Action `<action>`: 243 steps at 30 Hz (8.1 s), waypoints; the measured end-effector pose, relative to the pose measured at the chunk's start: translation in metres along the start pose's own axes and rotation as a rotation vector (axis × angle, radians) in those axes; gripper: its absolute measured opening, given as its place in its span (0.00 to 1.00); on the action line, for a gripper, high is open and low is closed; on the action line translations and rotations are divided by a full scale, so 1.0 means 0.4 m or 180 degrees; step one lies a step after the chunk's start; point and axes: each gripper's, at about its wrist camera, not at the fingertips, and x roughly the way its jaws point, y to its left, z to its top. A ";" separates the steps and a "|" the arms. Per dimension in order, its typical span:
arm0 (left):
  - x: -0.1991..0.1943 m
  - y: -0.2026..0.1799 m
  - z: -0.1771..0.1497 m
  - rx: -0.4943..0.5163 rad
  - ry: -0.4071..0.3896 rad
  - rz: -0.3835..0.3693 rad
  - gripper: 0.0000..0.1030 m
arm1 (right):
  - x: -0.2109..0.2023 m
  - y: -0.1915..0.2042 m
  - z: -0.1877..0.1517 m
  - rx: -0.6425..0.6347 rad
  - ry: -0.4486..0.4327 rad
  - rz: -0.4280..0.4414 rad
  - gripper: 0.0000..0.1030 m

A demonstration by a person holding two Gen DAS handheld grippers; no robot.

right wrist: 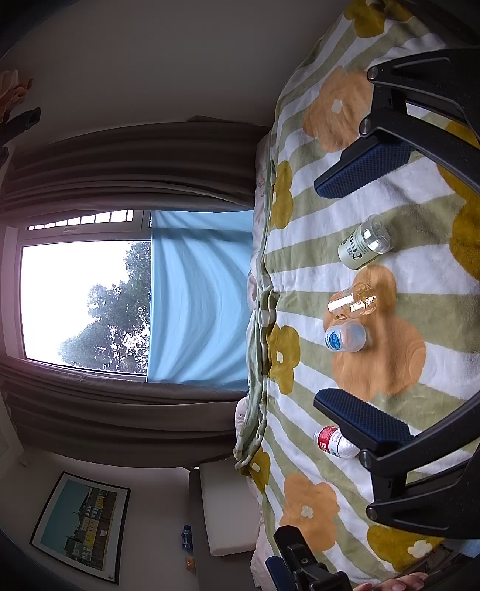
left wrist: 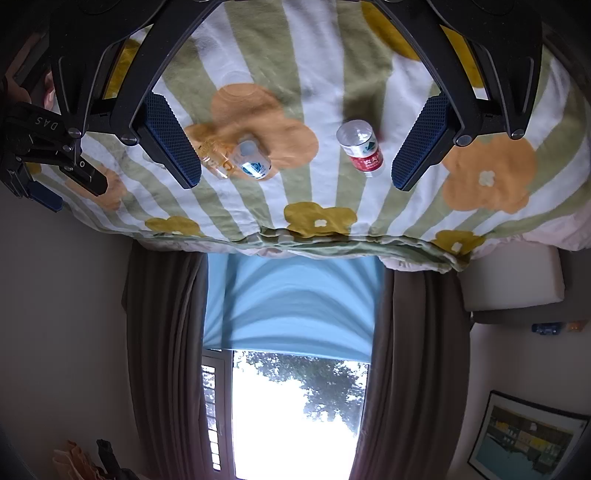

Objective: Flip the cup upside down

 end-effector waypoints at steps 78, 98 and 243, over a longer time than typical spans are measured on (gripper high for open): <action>1.146 -0.122 -0.246 -0.1175 0.3439 -0.0493 0.75 | 0.179 -0.106 -0.181 0.0574 0.0620 0.0459 1.00; 0.938 -0.097 -0.180 -0.0615 0.3304 -0.0785 0.61 | 0.150 -0.062 -0.161 0.0430 0.0642 0.0544 1.00; 0.083 0.010 0.073 0.0294 0.0078 0.0047 1.00 | 0.053 0.011 0.077 -0.0004 0.0130 -0.0087 1.00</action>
